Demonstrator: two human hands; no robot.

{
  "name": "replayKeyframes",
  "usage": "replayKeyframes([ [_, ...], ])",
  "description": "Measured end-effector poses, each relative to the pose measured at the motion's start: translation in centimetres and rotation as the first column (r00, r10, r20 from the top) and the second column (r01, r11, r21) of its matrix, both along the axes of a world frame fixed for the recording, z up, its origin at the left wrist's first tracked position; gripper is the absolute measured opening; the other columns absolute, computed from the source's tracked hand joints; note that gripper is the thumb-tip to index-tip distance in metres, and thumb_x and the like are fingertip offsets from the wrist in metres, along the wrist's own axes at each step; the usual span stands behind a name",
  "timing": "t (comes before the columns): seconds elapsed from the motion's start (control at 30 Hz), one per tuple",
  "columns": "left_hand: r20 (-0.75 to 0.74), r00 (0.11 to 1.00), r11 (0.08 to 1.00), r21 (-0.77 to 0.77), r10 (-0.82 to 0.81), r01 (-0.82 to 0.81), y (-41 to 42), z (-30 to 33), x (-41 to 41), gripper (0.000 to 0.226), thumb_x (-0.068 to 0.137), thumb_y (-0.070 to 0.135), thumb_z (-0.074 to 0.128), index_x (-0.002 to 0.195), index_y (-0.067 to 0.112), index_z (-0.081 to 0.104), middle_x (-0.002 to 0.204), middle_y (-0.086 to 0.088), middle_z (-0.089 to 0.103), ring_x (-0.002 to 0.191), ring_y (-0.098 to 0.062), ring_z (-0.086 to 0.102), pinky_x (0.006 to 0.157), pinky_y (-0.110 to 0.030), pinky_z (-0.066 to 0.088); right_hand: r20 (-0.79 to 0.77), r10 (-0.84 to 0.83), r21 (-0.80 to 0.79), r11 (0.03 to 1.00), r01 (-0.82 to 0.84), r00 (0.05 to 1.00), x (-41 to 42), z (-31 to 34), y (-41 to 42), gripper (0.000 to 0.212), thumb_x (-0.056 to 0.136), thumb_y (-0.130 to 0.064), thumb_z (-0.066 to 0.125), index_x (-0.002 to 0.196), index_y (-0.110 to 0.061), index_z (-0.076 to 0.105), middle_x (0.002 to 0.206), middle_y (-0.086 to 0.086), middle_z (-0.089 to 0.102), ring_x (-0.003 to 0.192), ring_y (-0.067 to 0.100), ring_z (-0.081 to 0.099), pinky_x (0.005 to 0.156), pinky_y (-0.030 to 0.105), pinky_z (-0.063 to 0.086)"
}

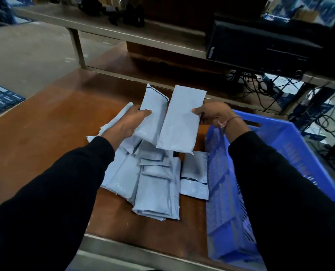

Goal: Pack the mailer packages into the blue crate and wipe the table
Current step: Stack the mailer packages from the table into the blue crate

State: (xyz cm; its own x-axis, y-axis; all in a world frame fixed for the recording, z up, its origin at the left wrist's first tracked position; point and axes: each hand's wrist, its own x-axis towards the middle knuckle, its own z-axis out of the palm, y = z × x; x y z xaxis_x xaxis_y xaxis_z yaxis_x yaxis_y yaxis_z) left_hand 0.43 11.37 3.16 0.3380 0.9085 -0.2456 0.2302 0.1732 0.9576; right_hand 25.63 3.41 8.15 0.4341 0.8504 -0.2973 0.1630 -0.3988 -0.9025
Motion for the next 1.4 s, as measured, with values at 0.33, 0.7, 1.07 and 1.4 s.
replayKeyframes([
  [0.33, 0.101, 0.946, 0.952, 0.048, -0.307, 0.304, -4.5, 3.1, 6.0, 0.059, 0.089, 0.063, 0.065, 0.129, 0.020, 0.064, 0.117, 0.000, 0.076, 0.105, -0.021, 0.074, 0.083, -0.030, 0.062, -0.135, -0.086, 0.100, 0.990, 0.100, 0.987, 2.8, 0.2, -4.0, 0.017, 0.089, -0.004, 0.071, 0.106, -0.002, 0.068, 0.103, 0.013, 0.070, 0.059, 0.011, 0.062, 0.053, 0.023, 0.053],
  [0.7, -0.291, 0.839, 0.666, 0.512, -0.459, 0.542, -8.5, 7.8, 13.5, 0.078, 0.074, 0.032, 0.090, 0.139, 0.035, 0.046, 0.128, 0.011, 0.061, 0.112, -0.008, 0.064, 0.091, -0.029, 0.056, 0.342, -0.277, 0.269, 0.944, 0.189, 0.898, 12.2, 1.3, -11.2, 0.114, 0.041, -0.059, 0.094, 0.131, -0.012, 0.043, 0.129, 0.010, 0.060, 0.108, 0.029, 0.065, 0.085, 0.039, 0.059],
  [1.07, -0.639, 0.705, 0.208, 0.678, -0.307, 0.705, -13.9, 11.1, 25.3, 0.058, 0.069, 0.026, 0.083, 0.123, 0.023, 0.065, 0.118, 0.002, 0.070, 0.105, -0.019, 0.062, 0.084, -0.038, 0.051, 0.997, -0.076, 0.074, 0.985, -0.153, -0.008, 19.1, 5.0, -20.2, 0.067, 0.060, -0.037, 0.081, 0.122, -0.023, 0.059, 0.125, 0.004, 0.056, 0.124, 0.035, 0.044, 0.104, 0.049, 0.030],
  [1.4, -0.852, 0.444, 0.103, 0.433, -0.276, 0.896, -16.5, 4.5, 29.4, 0.051, 0.072, 0.040, 0.087, 0.106, 0.019, 0.055, 0.102, 0.003, 0.060, 0.094, -0.023, 0.056, 0.075, -0.042, 0.048, 0.893, 0.449, -0.448, 0.887, -0.108, -0.016, 21.8, -0.6, -24.0, 0.061, 0.052, -0.070, 0.075, 0.093, -0.027, 0.064, 0.089, 0.004, 0.070, 0.085, 0.030, 0.065, 0.073, 0.037, 0.051],
])
